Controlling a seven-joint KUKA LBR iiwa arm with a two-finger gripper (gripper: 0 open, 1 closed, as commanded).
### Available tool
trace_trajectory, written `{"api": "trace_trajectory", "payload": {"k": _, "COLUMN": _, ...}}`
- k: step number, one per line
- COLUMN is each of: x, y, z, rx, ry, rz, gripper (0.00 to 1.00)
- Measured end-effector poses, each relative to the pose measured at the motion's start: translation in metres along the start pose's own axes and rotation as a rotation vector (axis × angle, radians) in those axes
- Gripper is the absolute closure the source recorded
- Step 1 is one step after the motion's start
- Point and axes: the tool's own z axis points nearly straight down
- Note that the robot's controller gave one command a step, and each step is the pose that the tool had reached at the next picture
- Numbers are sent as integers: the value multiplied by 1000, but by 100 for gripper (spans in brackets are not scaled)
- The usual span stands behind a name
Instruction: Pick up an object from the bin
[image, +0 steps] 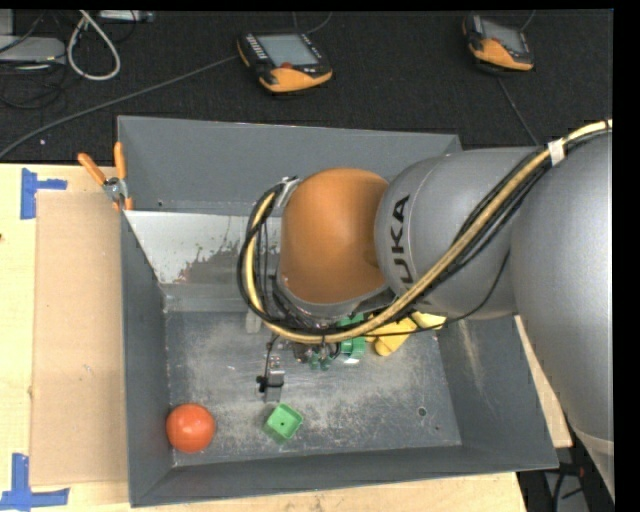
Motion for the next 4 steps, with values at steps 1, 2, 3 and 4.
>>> {"api": "trace_trajectory", "payload": {"k": 1, "x": -2, "y": -1, "z": -4, "rx": -1, "ry": -7, "rz": 5, "gripper": 0}}
{"api": "trace_trajectory", "payload": {"k": 2, "x": 42, "y": -38, "z": 55, "rx": -1, "ry": -8, "rz": -365, "gripper": 0}}
{"api": "trace_trajectory", "payload": {"k": 3, "x": 67, "y": -49, "z": 32, "rx": 0, "ry": -6, "rz": -511, "gripper": 0}}
{"api": "trace_trajectory", "payload": {"k": 4, "x": 74, "y": -53, "z": 40, "rx": 1, "ry": 0, "rz": -657, "gripper": 0}}
